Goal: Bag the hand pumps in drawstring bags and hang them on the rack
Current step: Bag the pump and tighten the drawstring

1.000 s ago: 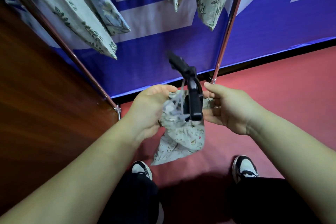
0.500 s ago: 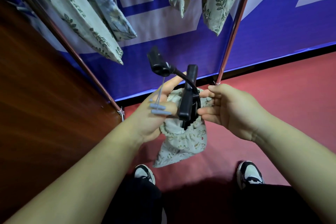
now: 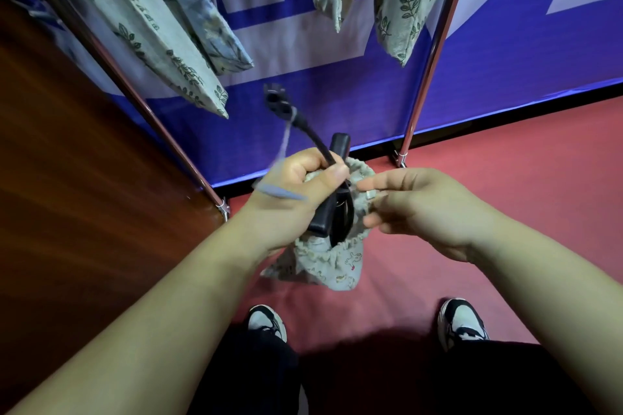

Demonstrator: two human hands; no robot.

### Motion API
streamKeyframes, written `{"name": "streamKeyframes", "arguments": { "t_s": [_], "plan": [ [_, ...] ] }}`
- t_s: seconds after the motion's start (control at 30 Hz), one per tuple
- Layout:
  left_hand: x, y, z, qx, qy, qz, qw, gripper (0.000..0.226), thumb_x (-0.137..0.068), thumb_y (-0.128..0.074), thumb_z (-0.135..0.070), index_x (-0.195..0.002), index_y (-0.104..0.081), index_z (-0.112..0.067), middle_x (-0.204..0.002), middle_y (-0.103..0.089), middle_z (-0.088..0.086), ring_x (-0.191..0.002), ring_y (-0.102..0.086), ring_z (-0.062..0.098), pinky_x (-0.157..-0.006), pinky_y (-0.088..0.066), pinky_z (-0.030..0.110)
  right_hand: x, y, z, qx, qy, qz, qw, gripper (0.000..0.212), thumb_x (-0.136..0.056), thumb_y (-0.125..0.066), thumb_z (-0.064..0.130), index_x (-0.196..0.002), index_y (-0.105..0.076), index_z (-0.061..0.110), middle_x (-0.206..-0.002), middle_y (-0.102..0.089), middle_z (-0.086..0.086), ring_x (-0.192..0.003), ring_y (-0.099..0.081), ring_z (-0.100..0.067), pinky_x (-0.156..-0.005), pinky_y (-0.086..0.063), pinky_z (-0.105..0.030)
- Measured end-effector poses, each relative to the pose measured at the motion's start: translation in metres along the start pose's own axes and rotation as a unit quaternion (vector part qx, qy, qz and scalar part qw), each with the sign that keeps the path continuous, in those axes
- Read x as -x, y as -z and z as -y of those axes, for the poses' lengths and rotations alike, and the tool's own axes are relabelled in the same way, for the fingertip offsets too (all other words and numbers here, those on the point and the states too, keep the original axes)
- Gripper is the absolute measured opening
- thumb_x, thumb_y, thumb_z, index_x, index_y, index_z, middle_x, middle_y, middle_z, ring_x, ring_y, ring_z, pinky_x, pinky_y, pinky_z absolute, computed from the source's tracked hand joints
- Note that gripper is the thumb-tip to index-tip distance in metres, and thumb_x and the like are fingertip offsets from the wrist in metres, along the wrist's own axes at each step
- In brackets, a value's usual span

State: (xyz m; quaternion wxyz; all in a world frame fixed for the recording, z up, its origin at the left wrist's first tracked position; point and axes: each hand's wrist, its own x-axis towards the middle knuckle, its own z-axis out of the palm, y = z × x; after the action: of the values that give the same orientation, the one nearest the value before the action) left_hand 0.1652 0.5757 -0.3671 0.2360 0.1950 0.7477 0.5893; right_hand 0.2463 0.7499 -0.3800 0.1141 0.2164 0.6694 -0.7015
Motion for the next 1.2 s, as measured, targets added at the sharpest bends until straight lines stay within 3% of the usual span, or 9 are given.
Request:
{"name": "streamKeyframes", "arguments": {
  "t_s": [0.1, 0.27, 0.43, 0.53, 0.67, 0.83, 0.93, 1.03, 1.2],
  "plan": [
    [-0.001, 0.006, 0.005, 0.043, 0.018, -0.045, 0.998, 0.017, -0.101, -0.058, -0.025, -0.088, -0.068, -0.022, -0.081, -0.068, -0.002, -0.072, -0.062, 0.010, -0.068, -0.049, 0.023, -0.001, 0.008, 0.002, 0.060, 0.050, -0.049, 0.996, 0.032, -0.090, -0.057, -0.015, -0.113, -0.064, 0.007, -0.068, -0.070, -0.007, -0.050, -0.062, -0.010, -0.045, -0.044, -0.014],
    [-0.004, 0.006, 0.006, 0.089, 0.050, -0.071, 0.992, 0.021, -0.103, -0.056, -0.024, -0.086, -0.067, -0.019, -0.082, -0.067, 0.004, -0.073, -0.060, 0.016, -0.071, -0.050, 0.031, -0.003, 0.021, 0.002, 0.106, 0.076, -0.073, 0.989, 0.036, -0.082, -0.074, -0.007, -0.109, -0.065, 0.016, -0.078, -0.077, -0.004, -0.057, -0.062, -0.003, -0.046, -0.038, -0.009],
    [-0.004, 0.007, 0.005, 0.108, 0.048, -0.081, 0.990, 0.020, -0.103, -0.053, -0.022, -0.087, -0.065, -0.017, -0.078, -0.066, 0.003, -0.069, -0.061, 0.013, -0.065, -0.052, 0.025, -0.008, 0.030, -0.001, 0.128, 0.090, -0.097, 0.983, 0.037, -0.077, -0.076, -0.005, -0.106, -0.066, 0.016, -0.063, -0.063, 0.001, -0.052, -0.047, -0.013, -0.049, -0.037, -0.026],
    [-0.005, 0.010, 0.006, 0.129, 0.048, -0.082, 0.987, 0.021, -0.104, -0.053, -0.020, -0.087, -0.065, -0.017, -0.078, -0.067, 0.004, -0.069, -0.063, 0.014, -0.066, -0.054, 0.026, -0.014, 0.033, -0.007, 0.147, 0.070, -0.128, 0.978, 0.034, -0.078, -0.077, 0.002, -0.105, -0.065, 0.019, -0.064, -0.056, 0.000, -0.050, -0.046, -0.014, -0.053, -0.038, -0.030],
    [-0.004, 0.009, 0.004, 0.140, 0.043, -0.081, 0.986, 0.021, -0.104, -0.052, -0.020, -0.088, -0.065, -0.016, -0.076, -0.070, 0.002, -0.067, -0.065, 0.013, -0.064, -0.054, 0.025, -0.020, 0.030, -0.015, 0.109, -0.013, -0.115, 0.987, 0.009, -0.083, -0.075, 0.021, -0.088, -0.070, 0.014, -0.064, -0.052, 0.003, -0.056, -0.041, -0.016, -0.055, -0.035, -0.030],
    [-0.003, 0.008, 0.002, 0.156, 0.042, -0.078, 0.984, 0.024, -0.104, -0.051, -0.019, -0.085, -0.066, -0.016, -0.075, -0.071, 0.004, -0.068, -0.067, 0.015, -0.066, -0.056, 0.027, -0.020, 0.030, -0.017, 0.066, -0.054, -0.075, 0.993, 0.023, -0.084, -0.074, 0.024, -0.063, -0.065, 0.019, -0.067, -0.034, -0.007, -0.057, -0.027, -0.017, -0.052, -0.023, -0.028],
    [-0.004, 0.008, 0.003, 0.163, 0.046, -0.082, 0.982, 0.028, -0.104, -0.053, -0.021, -0.081, -0.069, -0.021, -0.079, -0.072, 0.006, -0.072, -0.068, 0.018, -0.071, -0.057, 0.032, -0.020, 0.030, -0.016, 0.062, -0.061, -0.052, 0.995, 0.017, -0.082, -0.078, 0.019, -0.069, -0.067, 0.016, -0.061, -0.038, -0.001, -0.054, -0.027, -0.014, -0.049, -0.022, -0.025],
    [-0.004, 0.009, 0.004, 0.161, 0.051, -0.088, 0.982, 0.024, -0.104, -0.052, -0.021, -0.085, -0.067, -0.018, -0.078, -0.071, 0.005, -0.070, -0.067, 0.017, -0.069, -0.056, 0.030, -0.020, 0.032, -0.016, 0.027, -0.050, -0.045, 0.997, 0.014, -0.082, -0.078, 0.019, -0.079, -0.065, 0.015, -0.071, -0.043, -0.004, -0.055, -0.027, -0.011, -0.054, -0.019, -0.028],
    [-0.005, 0.010, 0.004, 0.167, 0.049, -0.097, 0.980, 0.024, -0.105, -0.051, -0.020, -0.086, -0.065, -0.015, -0.075, -0.070, 0.004, -0.067, -0.067, 0.015, -0.064, -0.056, 0.027, -0.017, 0.035, -0.009, -0.021, -0.035, -0.032, 0.999, 0.019, -0.092, -0.068, 0.018, -0.106, -0.071, 0.006, -0.078, -0.059, -0.001, -0.054, -0.044, -0.008, -0.056, -0.029, -0.025]
  ]
}}
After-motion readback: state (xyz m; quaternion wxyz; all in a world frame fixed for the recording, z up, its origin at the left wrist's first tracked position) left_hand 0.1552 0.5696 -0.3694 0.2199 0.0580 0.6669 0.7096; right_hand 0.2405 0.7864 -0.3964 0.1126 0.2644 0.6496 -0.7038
